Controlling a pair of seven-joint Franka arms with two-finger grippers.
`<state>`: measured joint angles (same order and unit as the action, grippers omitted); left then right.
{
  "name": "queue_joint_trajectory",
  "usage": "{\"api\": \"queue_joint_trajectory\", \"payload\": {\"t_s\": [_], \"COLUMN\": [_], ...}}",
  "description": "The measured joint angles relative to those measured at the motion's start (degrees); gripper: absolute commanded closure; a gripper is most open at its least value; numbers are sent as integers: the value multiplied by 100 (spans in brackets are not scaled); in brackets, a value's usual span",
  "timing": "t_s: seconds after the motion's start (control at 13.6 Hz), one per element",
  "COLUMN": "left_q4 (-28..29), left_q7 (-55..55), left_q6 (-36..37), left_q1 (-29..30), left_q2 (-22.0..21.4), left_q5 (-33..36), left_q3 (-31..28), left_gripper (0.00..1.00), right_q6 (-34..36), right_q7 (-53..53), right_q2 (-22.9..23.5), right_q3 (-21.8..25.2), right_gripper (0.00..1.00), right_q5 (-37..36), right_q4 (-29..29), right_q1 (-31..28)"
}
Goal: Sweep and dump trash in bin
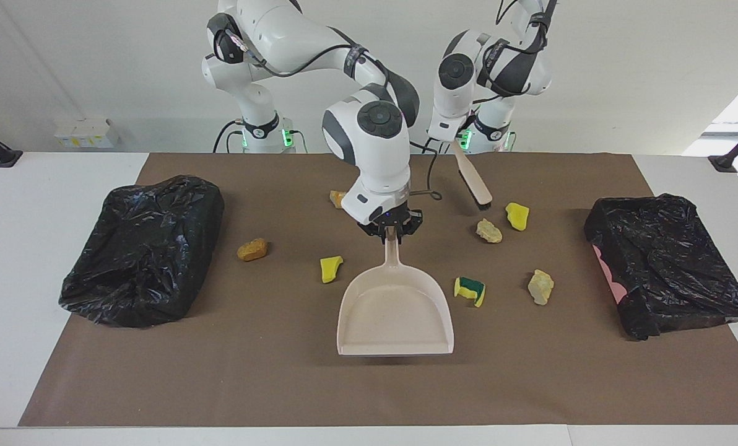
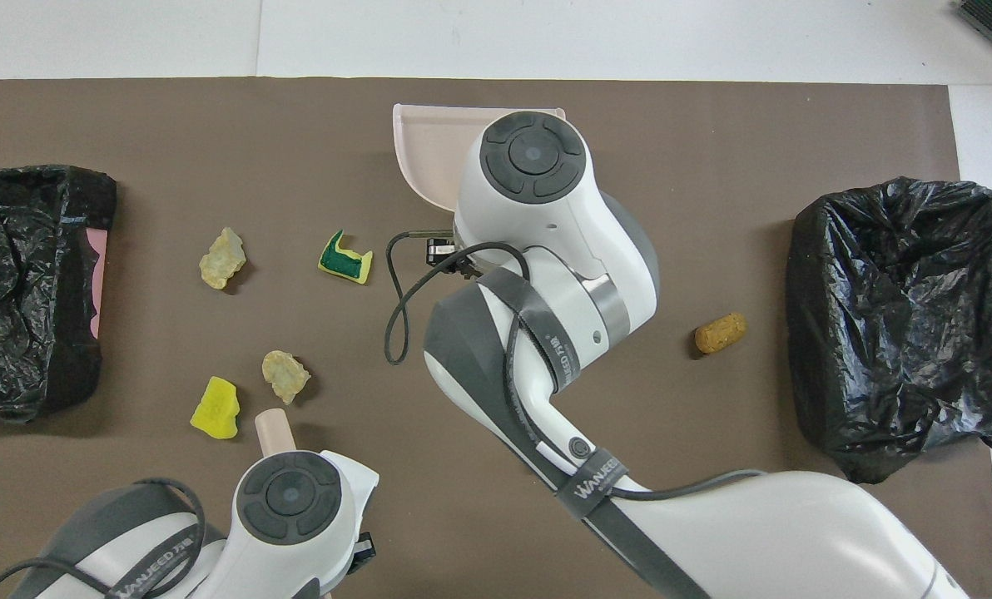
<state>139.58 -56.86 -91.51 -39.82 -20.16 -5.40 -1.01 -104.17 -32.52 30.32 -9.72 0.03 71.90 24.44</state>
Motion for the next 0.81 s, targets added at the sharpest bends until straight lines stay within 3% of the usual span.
{"api": "queue_joint_trajectory", "payload": {"t_s": [0.37, 0.81], "left_q4": [371, 583], "left_q7": [-83, 199], "left_q6": [451, 192], "left_q1": [965, 1687], "left_q2": [-186, -306], "left_q5": [357, 598], "left_q3": [0, 17], "left_gripper": [100, 100], "right_q6": [1002, 2118], "right_q7": [2274, 4283], "right_q2": [-567, -1046], "right_q3": [-11, -30], "right_gripper": [100, 100], "right_q5": [231, 169], "right_q4": [156, 323], "right_q1": [-343, -502]}}
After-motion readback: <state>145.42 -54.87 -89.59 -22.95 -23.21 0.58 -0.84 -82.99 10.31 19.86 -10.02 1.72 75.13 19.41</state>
